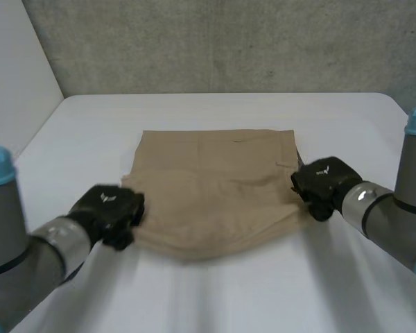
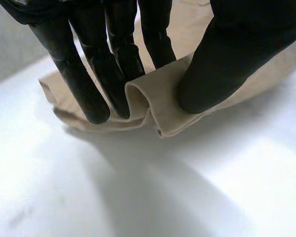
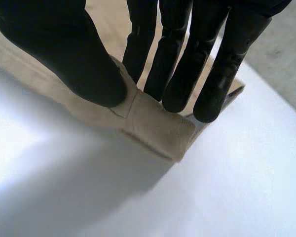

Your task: Fold the shorts.

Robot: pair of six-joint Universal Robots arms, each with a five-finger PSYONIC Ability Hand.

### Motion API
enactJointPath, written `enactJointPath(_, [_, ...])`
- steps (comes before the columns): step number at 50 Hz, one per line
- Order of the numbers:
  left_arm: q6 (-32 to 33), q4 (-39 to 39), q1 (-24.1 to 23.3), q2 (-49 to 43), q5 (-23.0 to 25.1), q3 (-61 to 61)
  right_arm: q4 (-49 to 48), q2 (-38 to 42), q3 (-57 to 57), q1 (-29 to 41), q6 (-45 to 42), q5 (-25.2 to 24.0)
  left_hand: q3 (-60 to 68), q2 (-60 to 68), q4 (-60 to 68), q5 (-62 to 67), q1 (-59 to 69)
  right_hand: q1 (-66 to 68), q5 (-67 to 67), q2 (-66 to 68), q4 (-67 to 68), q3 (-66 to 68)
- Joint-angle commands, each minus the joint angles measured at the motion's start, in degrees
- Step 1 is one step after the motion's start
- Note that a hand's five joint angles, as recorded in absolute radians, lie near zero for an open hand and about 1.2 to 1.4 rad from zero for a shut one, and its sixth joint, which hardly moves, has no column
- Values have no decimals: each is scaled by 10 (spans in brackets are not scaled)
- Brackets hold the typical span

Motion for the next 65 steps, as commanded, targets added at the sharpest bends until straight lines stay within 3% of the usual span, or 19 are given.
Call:
enactJointPath(1, [-1,-157,6,120,4,-39,97,-67,48,-4,-88,0,120,115,113,151,171,248,131,127,118,122])
enactJointPath(14, [0,-344,5,291,17,-15,232,-246,130,-29,-219,-22,120,115,113,151,171,248,131,127,118,122])
enactJointPath(20, [1,-345,10,298,43,2,244,-269,123,-56,-225,-73,120,115,113,151,171,248,131,127,118,122])
enactJointPath(23, [13,-304,18,282,49,-1,244,-261,121,-71,-226,-103,120,115,113,151,171,248,131,127,118,122])
enactJointPath(29, [59,-161,43,156,49,10,173,-118,70,-84,-208,-119,120,115,113,151,171,248,131,127,118,122])
enactJointPath(34, [85,-54,36,38,42,78,136,-65,18,-79,-183,-108,120,115,113,151,171,248,131,127,118,122])
enactJointPath(38, [84,-17,29,-35,42,137,86,44,-97,-49,-141,-68,120,115,113,151,171,248,131,127,118,122])
enactJointPath(40, [83,11,20,-145,35,242,68,79,-139,-31,-136,-55,120,115,113,151,171,248,131,127,118,122])
enactJointPath(42, [84,14,18,-176,29,273,58,93,-155,-26,-137,-52,120,115,113,151,171,248,131,127,118,122])
enactJointPath(43, [88,20,14,-268,9,362,16,146,-200,-12,-138,-47,120,115,113,151,171,248,131,127,118,122])
enactJointPath(50, [92,74,14,-428,-17,508,-93,256,-291,9,-140,-7,120,115,113,151,171,248,131,127,118,122])
enactJointPath(58, [117,192,14,-485,-22,531,-169,326,-328,12,-146,17,120,115,113,151,171,248,131,127,118,122])
enactJointPath(64, [119,225,14,-492,-17,520,-261,356,-333,11,-146,22,100,95,93,131,151,248,131,127,118,122])
enactJointPath(65, [119,226,14,-491,-15,516,-270,358,-333,11,-146,25,13,9,6,45,64,109,-8,-12,-21,-17])
